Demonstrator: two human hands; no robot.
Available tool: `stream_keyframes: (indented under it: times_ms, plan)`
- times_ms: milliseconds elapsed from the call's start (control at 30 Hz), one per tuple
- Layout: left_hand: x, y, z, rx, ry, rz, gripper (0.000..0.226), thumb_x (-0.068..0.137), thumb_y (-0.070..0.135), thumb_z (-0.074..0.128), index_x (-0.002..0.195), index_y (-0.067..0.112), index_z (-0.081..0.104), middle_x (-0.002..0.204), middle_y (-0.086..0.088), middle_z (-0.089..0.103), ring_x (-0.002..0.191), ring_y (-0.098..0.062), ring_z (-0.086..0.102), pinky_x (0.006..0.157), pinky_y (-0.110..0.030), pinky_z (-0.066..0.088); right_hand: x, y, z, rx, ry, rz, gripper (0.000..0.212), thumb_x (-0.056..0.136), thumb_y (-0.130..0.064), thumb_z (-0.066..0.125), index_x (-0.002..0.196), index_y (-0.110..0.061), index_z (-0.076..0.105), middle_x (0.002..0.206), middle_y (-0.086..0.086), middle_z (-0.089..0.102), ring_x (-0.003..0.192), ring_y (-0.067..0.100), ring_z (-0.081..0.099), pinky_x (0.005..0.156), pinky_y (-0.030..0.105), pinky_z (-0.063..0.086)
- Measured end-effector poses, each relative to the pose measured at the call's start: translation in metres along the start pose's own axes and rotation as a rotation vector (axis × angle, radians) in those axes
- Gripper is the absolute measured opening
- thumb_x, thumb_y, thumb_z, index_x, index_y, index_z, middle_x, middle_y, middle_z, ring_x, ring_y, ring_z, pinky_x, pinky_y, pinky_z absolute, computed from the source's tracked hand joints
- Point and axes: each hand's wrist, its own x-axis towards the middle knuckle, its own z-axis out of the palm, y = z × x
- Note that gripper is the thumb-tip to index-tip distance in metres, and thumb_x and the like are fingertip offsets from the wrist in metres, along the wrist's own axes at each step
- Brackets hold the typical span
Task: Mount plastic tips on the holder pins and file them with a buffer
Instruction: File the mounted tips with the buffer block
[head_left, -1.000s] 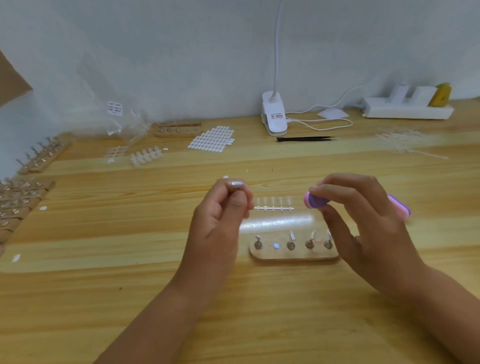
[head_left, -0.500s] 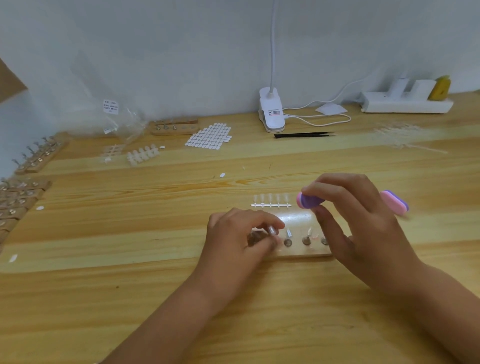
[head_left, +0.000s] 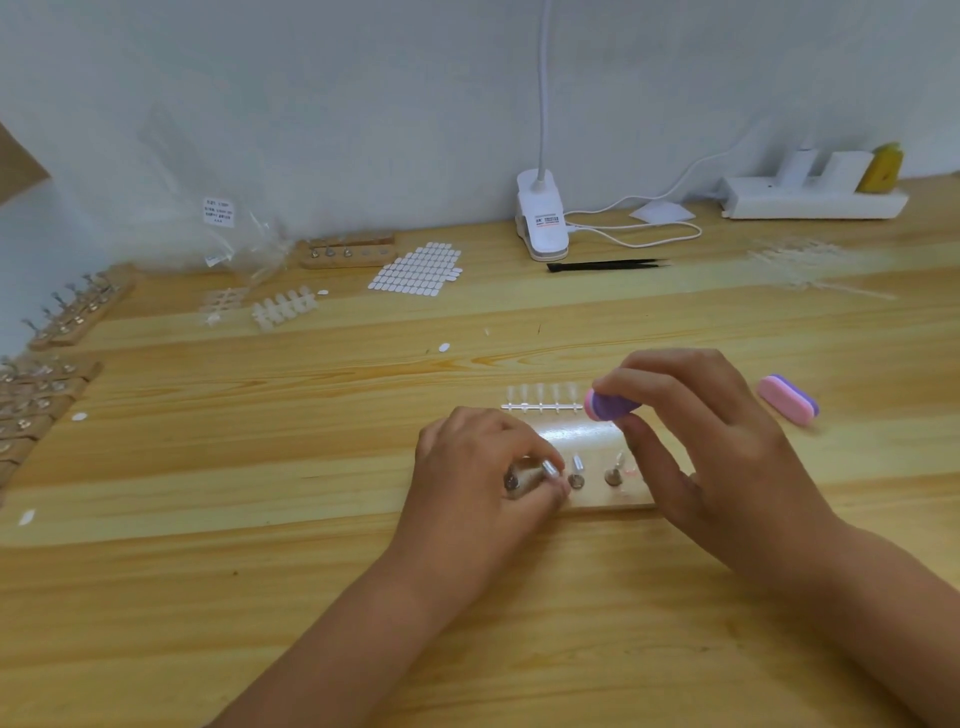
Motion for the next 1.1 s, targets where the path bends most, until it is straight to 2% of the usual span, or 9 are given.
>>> stream_keyframes:
  times_ms: [67,200,400,600,733,800,900,1000,1100]
  plan:
    - [0.0,0.0,-0.002,-0.067,0.007,-0.057,0.013,0.072,0.035,0.08,0.082,0.034,0.071,0.085,0.019,0.066,0.093,-0.002,0.054,0.091,-0.027,0.037,0.0,0.0,0.0,-0.002,0.002,-0.006,0.019,0.09,0.005,0.061,0.106,0.001,0.072,0.104,0.011,0.066,0.099,0.025,0.06,0.091,0.026,0.046]
    - [0.002,-0.001,-0.008,-0.284,-0.009,-0.144,0.018,0.069,0.015,0.085,0.076,0.026,0.074,0.077,0.016,0.069,0.073,-0.002,0.064,0.069,-0.009,0.045,-0.001,0.001,0.0,-0.002,0.002,-0.013,0.02,0.088,0.008,0.063,0.105,0.001,0.072,0.104,0.011,0.066,0.097,0.027,0.061,0.089,0.028,0.046]
    - [0.001,0.008,-0.003,-0.099,0.041,0.026,0.031,0.068,0.038,0.078,0.097,0.037,0.071,0.101,0.022,0.065,0.102,0.003,0.057,0.1,-0.03,0.035,0.0,0.001,0.001,-0.02,0.018,0.003,0.023,0.087,0.009,0.063,0.106,0.001,0.072,0.104,0.01,0.067,0.099,0.023,0.058,0.092,0.02,0.043]
    - [0.002,0.012,0.006,0.351,0.21,0.441,0.008,0.078,0.015,0.076,0.084,0.02,0.073,0.089,0.007,0.071,0.101,-0.017,0.066,0.108,-0.046,0.033,-0.001,0.001,0.003,-0.041,0.03,0.053,0.022,0.088,0.007,0.063,0.107,0.0,0.071,0.103,0.01,0.066,0.097,0.023,0.058,0.094,0.014,0.038]
    - [-0.002,0.01,0.01,0.364,0.285,0.603,0.013,0.083,0.003,0.07,0.08,0.015,0.072,0.08,0.006,0.072,0.098,-0.016,0.07,0.11,-0.045,0.036,-0.001,0.001,0.003,-0.046,0.03,0.055,0.023,0.087,0.008,0.064,0.107,0.0,0.071,0.103,0.009,0.066,0.095,0.026,0.061,0.093,0.016,0.04]
    - [-0.003,0.012,0.01,0.188,0.345,0.561,0.012,0.081,0.002,0.073,0.082,0.014,0.073,0.078,0.006,0.072,0.087,-0.01,0.071,0.106,-0.044,0.041,0.0,0.002,0.001,-0.042,0.05,0.063,0.021,0.088,0.006,0.063,0.107,-0.001,0.07,0.103,0.006,0.065,0.095,0.025,0.061,0.094,0.015,0.039]
    - [-0.006,0.019,0.001,-0.156,0.395,0.279,0.019,0.078,0.01,0.077,0.089,0.023,0.069,0.08,0.013,0.071,0.083,0.003,0.065,0.096,-0.036,0.047,0.0,0.004,-0.003,0.03,0.087,0.09,0.021,0.091,-0.002,0.059,0.11,-0.003,0.068,0.107,-0.004,0.057,0.097,0.018,0.059,0.096,0.012,0.039]
    - [-0.006,0.022,-0.008,-0.349,0.342,0.041,0.03,0.075,0.01,0.08,0.085,0.031,0.062,0.083,0.016,0.07,0.086,-0.009,0.069,0.084,-0.039,0.052,-0.001,0.0,-0.004,0.155,0.109,0.052,0.023,0.089,0.001,0.065,0.111,-0.005,0.065,0.103,-0.001,0.061,0.094,0.016,0.062,0.093,0.015,0.044]
    - [-0.005,0.023,-0.012,-0.465,0.271,-0.026,0.028,0.075,0.002,0.079,0.084,0.026,0.066,0.081,0.014,0.071,0.085,-0.008,0.07,0.08,-0.032,0.054,-0.005,-0.007,0.001,0.266,0.07,-0.045,0.019,0.094,-0.007,0.062,0.113,-0.009,0.064,0.104,0.001,0.063,0.102,0.016,0.062,0.094,0.023,0.047]
